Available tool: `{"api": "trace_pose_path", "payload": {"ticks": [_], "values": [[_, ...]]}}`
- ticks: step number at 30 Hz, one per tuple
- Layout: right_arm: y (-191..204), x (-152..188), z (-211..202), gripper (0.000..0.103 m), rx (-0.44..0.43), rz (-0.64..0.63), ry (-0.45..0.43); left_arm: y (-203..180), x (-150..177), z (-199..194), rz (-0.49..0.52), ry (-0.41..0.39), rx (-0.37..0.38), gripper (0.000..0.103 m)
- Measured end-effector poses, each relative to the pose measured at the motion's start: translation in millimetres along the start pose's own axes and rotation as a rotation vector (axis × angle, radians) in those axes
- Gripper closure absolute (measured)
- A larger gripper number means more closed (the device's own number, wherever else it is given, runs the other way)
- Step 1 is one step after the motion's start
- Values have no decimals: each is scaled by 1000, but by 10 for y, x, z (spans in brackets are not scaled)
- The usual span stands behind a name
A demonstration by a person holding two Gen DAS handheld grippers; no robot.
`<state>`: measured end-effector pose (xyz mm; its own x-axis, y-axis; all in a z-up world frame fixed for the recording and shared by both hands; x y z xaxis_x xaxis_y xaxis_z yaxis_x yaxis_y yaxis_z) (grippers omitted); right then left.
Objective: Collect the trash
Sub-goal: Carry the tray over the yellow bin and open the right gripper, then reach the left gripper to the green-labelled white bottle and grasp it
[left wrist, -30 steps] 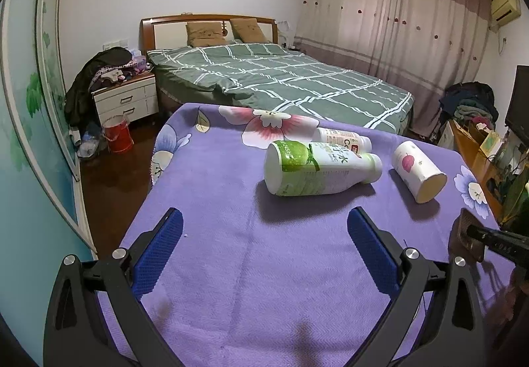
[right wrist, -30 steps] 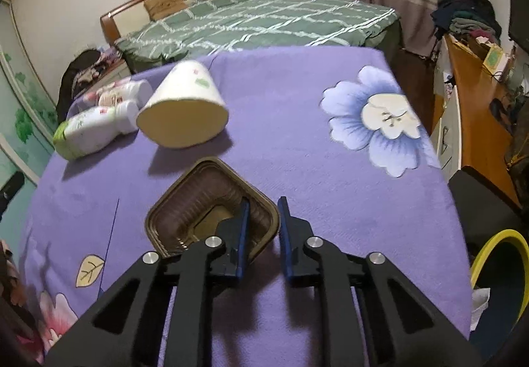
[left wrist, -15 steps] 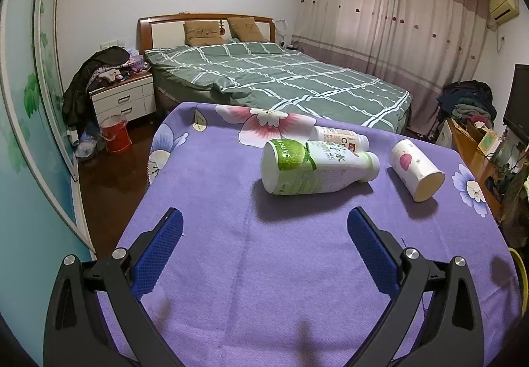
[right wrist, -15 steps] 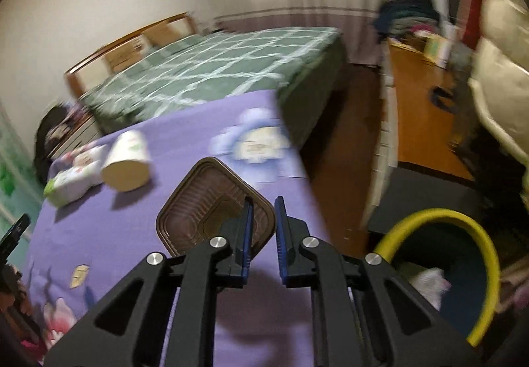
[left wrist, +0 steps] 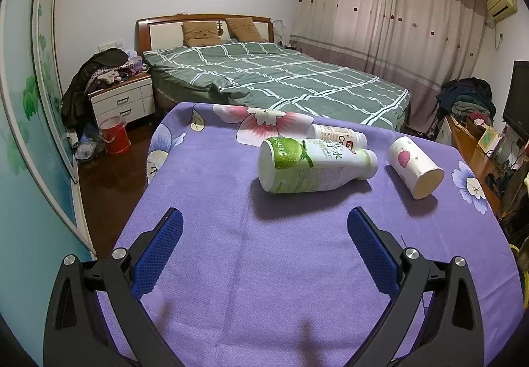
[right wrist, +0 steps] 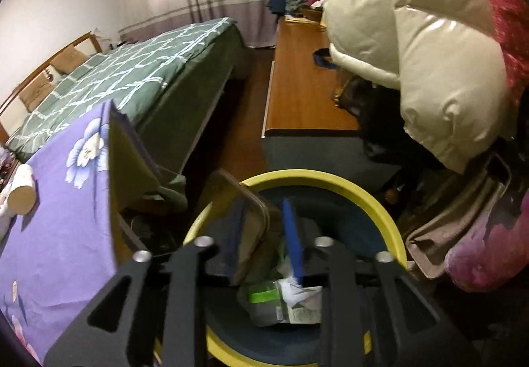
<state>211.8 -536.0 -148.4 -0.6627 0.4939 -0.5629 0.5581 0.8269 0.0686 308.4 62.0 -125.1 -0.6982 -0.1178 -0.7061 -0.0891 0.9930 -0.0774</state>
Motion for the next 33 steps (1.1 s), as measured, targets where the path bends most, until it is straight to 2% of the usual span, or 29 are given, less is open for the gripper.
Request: {"api": "trace_pose_path", "payload": {"ticks": [3,5,9,13,17,20,24,29,33], "values": [[68,4,-34,75,10,0,-19,-8,3,16,3,5,-1,5],[210,-15,-88,75,-33,-5,-33,-12,1,28,5,8,-1,5],[793,-93,-297,69,-131,-89,-114,-29,6,47,12,13,-1,5],[1498,-212,-355,69,-246,-185,-136,-27,11,66,11,19,-1,5],[2025,-205,-342,69,-312,-263,-157,-43,22,115,20,30,-11,5],[2176,-148,-207,69,-311,-300,-126,-114,45,216,51,65,-16,5],[2157,-85,-66,69,-311,-320,-65,-197,28,310,65,110,17,5],[2175,9,-136,67,-339,-340,-80,-275,-162,461,70,153,53,5],[2192,37,-141,67,-345,-351,-72,-397,-359,631,114,163,33,5]]}}
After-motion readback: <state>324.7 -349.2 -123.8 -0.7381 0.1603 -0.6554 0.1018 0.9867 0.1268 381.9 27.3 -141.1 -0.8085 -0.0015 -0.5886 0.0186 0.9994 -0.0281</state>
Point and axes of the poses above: each gripper's, at about its wrist camera, not at the fingertips, and z roughly the way its jaws point, y to its left, x to its underside, the point moved 3 cm from there along z, roughly the way its jaws point, and after that the axes turned 8 degrees about y, right-handed, at the moved point
